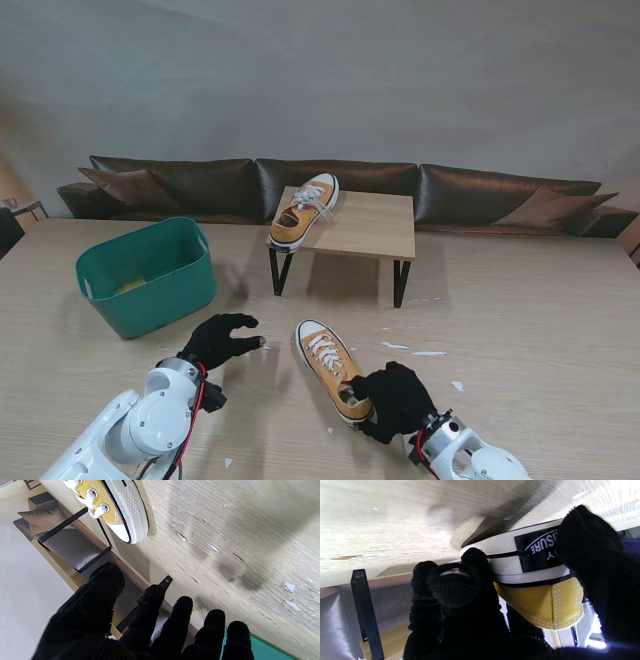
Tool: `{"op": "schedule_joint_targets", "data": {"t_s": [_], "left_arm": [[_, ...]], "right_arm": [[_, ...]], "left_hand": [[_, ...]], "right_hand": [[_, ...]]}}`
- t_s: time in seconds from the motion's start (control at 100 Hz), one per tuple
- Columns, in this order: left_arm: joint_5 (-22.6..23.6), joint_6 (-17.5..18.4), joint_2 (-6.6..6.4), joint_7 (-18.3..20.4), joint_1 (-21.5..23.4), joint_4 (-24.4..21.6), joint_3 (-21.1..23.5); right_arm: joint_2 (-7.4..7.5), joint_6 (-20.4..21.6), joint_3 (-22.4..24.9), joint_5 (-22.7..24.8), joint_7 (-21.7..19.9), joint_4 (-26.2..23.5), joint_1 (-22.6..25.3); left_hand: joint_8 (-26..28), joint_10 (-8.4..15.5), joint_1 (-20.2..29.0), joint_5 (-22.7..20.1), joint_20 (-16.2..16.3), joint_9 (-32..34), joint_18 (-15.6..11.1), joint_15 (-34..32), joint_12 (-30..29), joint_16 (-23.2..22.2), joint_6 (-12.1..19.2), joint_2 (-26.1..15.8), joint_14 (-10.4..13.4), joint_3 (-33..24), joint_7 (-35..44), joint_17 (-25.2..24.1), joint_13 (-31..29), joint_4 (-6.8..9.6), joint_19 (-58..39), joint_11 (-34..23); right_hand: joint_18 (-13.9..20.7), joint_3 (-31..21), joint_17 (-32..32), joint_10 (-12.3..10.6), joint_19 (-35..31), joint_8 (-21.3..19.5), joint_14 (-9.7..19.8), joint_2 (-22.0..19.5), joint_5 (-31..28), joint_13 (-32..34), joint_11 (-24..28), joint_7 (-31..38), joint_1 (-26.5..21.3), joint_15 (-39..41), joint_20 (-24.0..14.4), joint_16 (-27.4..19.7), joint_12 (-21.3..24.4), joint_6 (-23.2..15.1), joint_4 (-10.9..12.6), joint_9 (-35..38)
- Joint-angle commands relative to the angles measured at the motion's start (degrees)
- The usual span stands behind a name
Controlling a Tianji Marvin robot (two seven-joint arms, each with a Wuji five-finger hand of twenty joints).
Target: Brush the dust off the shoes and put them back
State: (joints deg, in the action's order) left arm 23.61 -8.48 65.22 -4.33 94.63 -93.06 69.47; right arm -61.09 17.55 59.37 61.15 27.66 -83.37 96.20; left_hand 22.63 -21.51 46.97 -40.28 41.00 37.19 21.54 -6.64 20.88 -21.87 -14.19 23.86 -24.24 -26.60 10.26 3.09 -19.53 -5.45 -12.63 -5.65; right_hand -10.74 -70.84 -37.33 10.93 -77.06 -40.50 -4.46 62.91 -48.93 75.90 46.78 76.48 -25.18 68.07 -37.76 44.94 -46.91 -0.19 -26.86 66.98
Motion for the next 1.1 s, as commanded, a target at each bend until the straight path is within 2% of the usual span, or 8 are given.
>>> {"op": "schedule_joint_targets", "data": {"t_s": [0.0,0.11,0.23,0.33,0.53,1.09], "left_arm": [[0.1,-0.3,0.19,1.2,0.2,-0.3,0.1],[0.2,-0.6,0.19,1.2,0.2,-0.4,0.1],[0.4,-0.8,0.17,1.1,0.4,-0.5,0.2],[0.5,-0.7,0.16,1.1,0.5,-0.4,0.3],[0.7,-0.9,0.12,1.2,0.6,-0.5,0.4],[1.1,-2.2,0.13,1.2,1.0,-0.9,0.6]], "right_arm": [[-0.39,0.7,-0.1,-0.1,0.6,-0.3,-0.2],[-0.31,1.3,-0.1,-0.1,0.1,-0.3,-0.4],[-0.34,1.0,0.2,-0.2,-0.2,-0.7,-0.1],[-0.39,0.9,0.0,-0.1,0.5,-0.5,-0.3],[-0.69,1.7,0.8,-0.4,1.5,-1.4,-0.1],[-0.55,5.4,2.8,2.3,5.3,-3.8,0.1]], "left_hand": [[0.3,-0.4,-0.3,-0.5,0.0,0.4,-1.1,0.2,0.2,-0.3,-0.3,-1.3,-0.6,1.3,-0.1,-1.3,0.9,1.4,0.8,-0.1],[0.2,-0.6,-0.3,-0.3,0.0,0.2,-1.1,0.2,0.2,-0.3,-0.4,-1.5,-0.6,1.4,-0.2,-1.4,0.9,1.42,0.8,0.0],[0.2,-0.6,-0.3,-0.3,0.0,0.2,-1.1,0.2,0.2,-0.3,-0.4,-1.5,-0.7,1.5,-0.2,-1.4,0.9,1.44,0.8,0.0],[0.2,-0.6,-0.3,-0.4,0.0,0.2,-1.1,0.3,0.1,-0.3,-0.4,-1.6,-0.7,1.6,-0.2,-1.4,1.0,1.45,0.8,0.0],[0.2,-0.6,-0.3,-0.3,0.0,0.1,-1.2,0.2,0.1,-0.4,-0.3,-1.7,-0.6,1.8,-0.2,-1.5,0.9,1.47,0.8,0.0],[0.2,-0.7,-0.2,-0.3,0.1,0.1,-1.2,0.3,0.1,-0.4,-0.4,-2.0,-0.7,2.2,-0.2,-1.5,0.9,1.53,0.8,0.0]], "right_hand": [[1.1,-9.6,-22.3,-10.4,-1.0,-3.7,5.5,-2.2,-12.2,-0.3,1.2,15.0,-8.9,2.9,0.1,1.4,0.6,10.7,4.0,6.0],[1.5,-9.3,-22.9,-10.1,-1.9,-5.0,6.8,-3.7,-11.8,-0.4,1.1,14.9,-8.4,6.0,-0.8,3.0,-0.3,10.5,4.3,6.3],[1.6,-8.0,-23.9,-11.1,-3.8,-9.3,7.9,-10.5,-9.4,-0.3,3.2,15.1,-3.9,9.8,-2.3,4.8,-1.0,7.7,6.6,7.4],[1.7,-8.1,-24.5,-11.0,-5.9,-11.3,8.7,-12.7,-8.8,-0.3,5.3,15.2,-2.9,13.6,-3.6,6.4,-1.6,7.8,7.8,7.5],[2.0,-9.1,-24.9,-10.8,-7.5,-11.7,8.9,-11.4,-9.6,-0.4,6.2,15.3,-4.0,15.7,-4.6,7.5,-1.7,9.6,7.5,7.9],[2.1,-9.8,-24.7,-10.8,-7.1,-12.2,8.8,-10.6,-9.8,-0.4,6.4,15.3,-4.8,15.6,-5.0,7.7,-2.0,10.8,7.1,7.8]]}}
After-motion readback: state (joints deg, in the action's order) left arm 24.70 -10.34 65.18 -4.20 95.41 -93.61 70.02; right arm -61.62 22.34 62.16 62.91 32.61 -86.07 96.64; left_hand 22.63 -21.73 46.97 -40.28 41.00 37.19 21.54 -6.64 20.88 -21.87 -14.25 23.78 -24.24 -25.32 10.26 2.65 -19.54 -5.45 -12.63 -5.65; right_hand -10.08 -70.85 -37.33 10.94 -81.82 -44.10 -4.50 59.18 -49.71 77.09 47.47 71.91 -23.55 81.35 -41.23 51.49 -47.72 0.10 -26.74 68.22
